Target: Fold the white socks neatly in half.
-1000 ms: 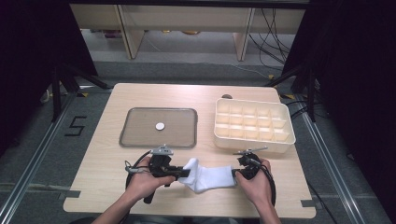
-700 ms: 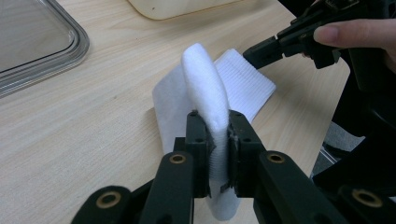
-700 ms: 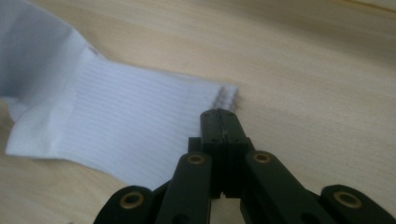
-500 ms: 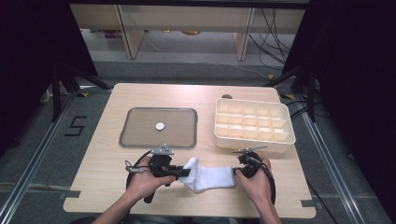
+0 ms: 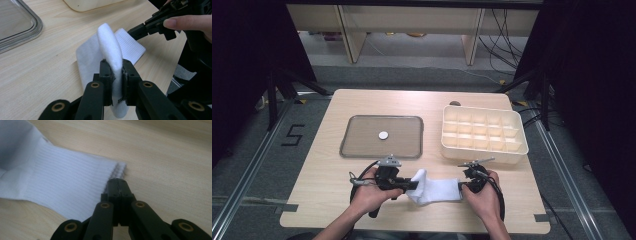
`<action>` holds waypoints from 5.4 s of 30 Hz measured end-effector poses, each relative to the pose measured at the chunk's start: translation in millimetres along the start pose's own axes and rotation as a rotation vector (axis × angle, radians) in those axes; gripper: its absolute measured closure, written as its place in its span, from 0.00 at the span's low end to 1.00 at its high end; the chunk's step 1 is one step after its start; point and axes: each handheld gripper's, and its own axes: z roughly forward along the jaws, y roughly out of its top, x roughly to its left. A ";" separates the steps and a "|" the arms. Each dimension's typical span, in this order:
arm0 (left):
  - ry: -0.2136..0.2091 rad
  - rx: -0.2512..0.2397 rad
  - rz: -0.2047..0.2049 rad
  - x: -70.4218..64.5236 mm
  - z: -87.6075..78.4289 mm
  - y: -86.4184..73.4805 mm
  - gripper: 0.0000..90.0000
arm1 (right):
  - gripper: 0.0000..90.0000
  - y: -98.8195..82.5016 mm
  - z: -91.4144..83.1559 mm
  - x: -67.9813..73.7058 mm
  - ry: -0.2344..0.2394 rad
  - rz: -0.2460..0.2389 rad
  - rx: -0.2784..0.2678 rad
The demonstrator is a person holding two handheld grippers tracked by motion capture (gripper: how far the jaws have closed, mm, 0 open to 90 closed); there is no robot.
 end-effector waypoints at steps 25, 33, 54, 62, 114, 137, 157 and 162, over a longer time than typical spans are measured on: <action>-0.001 0.025 0.027 -0.1 6.2 -0.6 0.89 | 1.00 -3.3 1.6 9.5 0.040 -0.048 -0.037; 0.003 0.026 0.022 -0.5 6.7 0.2 0.89 | 1.00 -4.2 4.5 15.0 0.065 -0.061 -0.023; 0.009 0.044 0.026 -3.0 12.0 1.8 0.89 | 1.00 -4.9 5.8 22.2 0.071 -0.087 -0.028; 0.020 0.053 0.038 -4.8 15.2 3.3 0.89 | 1.00 -5.0 6.1 24.4 0.068 -0.092 -0.024; 0.015 0.115 0.066 -9.4 33.4 6.0 0.88 | 1.00 -5.4 12.1 44.2 0.096 -0.114 -0.028; 0.014 0.123 0.069 -10.2 41.3 6.4 0.86 | 1.00 -7.0 14.3 47.2 0.101 -0.139 -0.037; -0.011 0.085 0.070 -12.5 46.0 9.6 0.76 | 0.97 -5.7 7.3 43.0 0.114 -0.093 -0.038; -0.015 0.087 0.075 -14.1 47.0 10.8 0.74 | 0.97 -6.3 5.1 40.6 0.111 -0.097 -0.056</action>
